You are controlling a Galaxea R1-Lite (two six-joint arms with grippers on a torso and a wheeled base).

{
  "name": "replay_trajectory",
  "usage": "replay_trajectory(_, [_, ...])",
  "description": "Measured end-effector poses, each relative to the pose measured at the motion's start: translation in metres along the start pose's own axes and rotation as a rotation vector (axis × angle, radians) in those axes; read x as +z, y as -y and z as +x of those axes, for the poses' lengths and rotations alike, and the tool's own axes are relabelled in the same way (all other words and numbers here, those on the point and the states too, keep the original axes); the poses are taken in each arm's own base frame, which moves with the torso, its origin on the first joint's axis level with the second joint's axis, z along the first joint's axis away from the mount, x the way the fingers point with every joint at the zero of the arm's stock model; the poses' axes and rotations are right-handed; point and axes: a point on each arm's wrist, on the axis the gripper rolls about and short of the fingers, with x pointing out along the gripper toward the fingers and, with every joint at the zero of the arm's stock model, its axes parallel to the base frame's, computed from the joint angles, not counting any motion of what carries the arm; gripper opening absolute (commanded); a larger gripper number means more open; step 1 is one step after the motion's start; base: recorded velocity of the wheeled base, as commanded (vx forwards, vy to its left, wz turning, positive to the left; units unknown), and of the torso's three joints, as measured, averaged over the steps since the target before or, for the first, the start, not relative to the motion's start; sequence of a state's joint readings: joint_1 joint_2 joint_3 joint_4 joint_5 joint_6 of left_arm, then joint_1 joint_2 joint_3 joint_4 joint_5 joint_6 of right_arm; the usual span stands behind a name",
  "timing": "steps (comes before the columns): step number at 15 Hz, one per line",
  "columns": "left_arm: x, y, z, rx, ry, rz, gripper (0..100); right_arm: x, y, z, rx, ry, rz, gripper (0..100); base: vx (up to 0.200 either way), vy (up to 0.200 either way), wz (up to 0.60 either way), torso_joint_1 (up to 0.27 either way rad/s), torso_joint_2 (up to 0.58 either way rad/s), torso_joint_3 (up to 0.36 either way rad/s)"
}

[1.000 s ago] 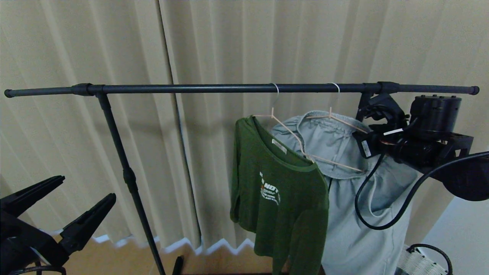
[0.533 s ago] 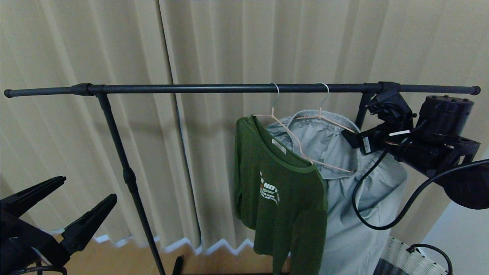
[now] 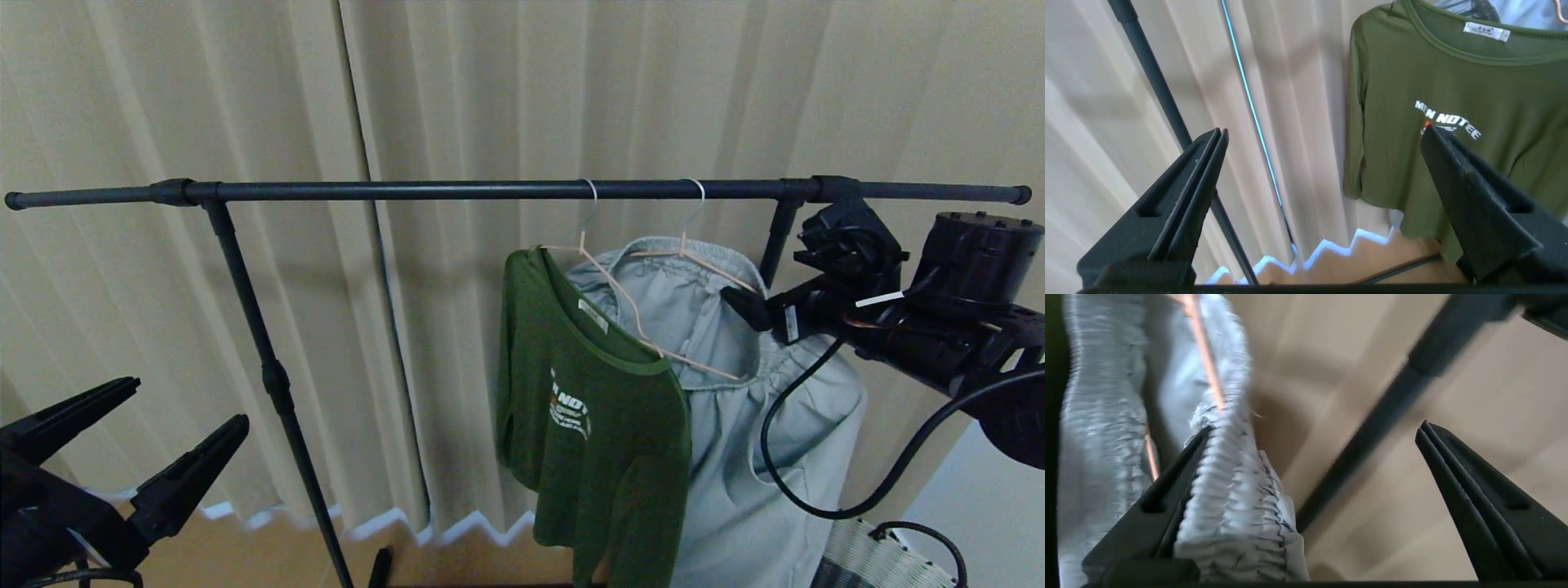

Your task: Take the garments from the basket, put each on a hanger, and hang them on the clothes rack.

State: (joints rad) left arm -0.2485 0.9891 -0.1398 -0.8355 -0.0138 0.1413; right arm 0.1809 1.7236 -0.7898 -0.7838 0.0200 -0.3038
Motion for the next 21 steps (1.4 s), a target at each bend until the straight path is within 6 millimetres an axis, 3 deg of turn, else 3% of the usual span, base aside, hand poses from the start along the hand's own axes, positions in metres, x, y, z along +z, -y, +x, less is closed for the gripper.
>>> replay_trajectory(5, [0.000, 0.000, 0.000, 0.001, 0.002, 0.000, 100, 0.005, 0.000, -0.008, 0.088, 0.050, 0.023, 100, 0.000, 0.000, 0.00, 0.000, 0.00, 0.000])
replay_trajectory(9, [0.001, 0.000, 0.000, 0.001, 0.004, 0.000, 100, 0.011, 0.001, -0.013, 0.121, 0.187, 0.020, 100, 0.000, 0.000, 0.00, 0.000, 0.00, 0.000])
replay_trajectory(16, [0.001, 0.000, 0.000, 0.005, 0.003, 0.000, 100, 0.006, 0.009, -0.022, 0.109, 0.188, 0.025, 100, 0.000, 0.000, 0.00, 0.000, 0.00, 0.000])
replay_trajectory(18, [0.001, -0.001, -0.001, 0.007, 0.009, 0.002, 100, 0.009, 0.009, -0.033, 0.109, 0.201, 0.059, 100, 0.000, 0.000, 0.00, 0.000, 0.00, 0.000])
replay_trajectory(21, [0.002, -0.001, -0.006, 0.008, 0.025, 0.005, 100, 0.008, 0.007, -0.066, 0.113, 0.211, 0.126, 100, 0.000, 0.000, 0.00, 0.000, 0.00, 0.000])
